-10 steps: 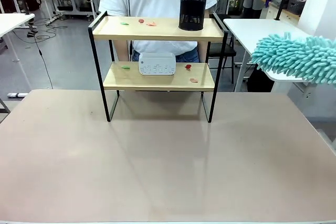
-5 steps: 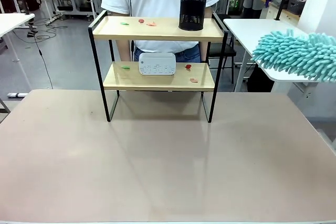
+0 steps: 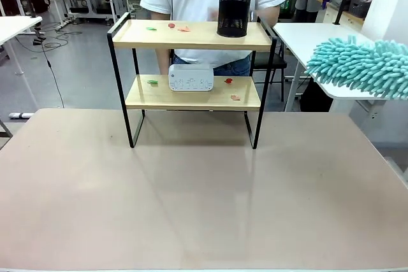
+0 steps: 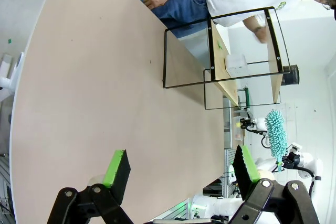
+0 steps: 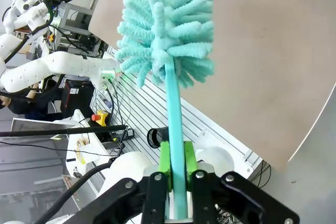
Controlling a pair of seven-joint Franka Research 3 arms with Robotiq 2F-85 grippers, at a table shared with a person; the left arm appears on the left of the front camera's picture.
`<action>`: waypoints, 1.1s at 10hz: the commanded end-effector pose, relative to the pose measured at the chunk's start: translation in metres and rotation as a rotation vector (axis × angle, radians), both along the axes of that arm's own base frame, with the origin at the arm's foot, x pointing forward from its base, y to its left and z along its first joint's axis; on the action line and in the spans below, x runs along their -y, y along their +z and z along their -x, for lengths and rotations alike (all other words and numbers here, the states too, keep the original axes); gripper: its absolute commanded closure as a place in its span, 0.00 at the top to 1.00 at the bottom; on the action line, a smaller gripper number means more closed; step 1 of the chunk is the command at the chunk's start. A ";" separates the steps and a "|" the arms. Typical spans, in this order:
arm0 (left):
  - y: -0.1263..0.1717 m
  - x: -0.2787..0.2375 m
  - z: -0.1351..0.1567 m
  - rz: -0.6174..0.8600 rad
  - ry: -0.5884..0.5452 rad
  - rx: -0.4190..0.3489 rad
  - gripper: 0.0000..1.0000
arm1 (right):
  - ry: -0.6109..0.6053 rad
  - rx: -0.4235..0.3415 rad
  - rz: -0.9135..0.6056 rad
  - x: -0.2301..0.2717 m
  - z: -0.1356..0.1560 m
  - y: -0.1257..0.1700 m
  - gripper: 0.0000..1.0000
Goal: Clean the shelf.
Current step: Clean the specific tier of the Shelf with the Duster once objects are removed.
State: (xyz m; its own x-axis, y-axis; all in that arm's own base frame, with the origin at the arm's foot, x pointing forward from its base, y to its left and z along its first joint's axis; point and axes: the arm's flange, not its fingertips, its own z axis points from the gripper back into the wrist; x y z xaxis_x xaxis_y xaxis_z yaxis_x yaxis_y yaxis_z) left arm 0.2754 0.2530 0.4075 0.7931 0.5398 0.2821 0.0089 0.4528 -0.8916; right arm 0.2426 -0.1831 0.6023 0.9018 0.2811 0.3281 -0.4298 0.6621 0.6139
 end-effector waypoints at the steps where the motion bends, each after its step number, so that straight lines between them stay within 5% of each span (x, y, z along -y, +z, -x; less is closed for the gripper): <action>1: -0.001 -0.001 -0.001 0.000 -0.008 0.034 1.00 | -0.013 -0.016 -0.002 -0.004 0.001 0.005 0.00; 10: -0.001 -0.001 -0.001 0.000 -0.008 0.034 1.00 | -0.013 -0.016 -0.002 -0.004 0.001 0.005 0.00; 11: -0.001 -0.001 -0.001 0.000 -0.008 0.034 1.00 | -0.001 -0.001 0.000 0.000 0.000 0.000 0.13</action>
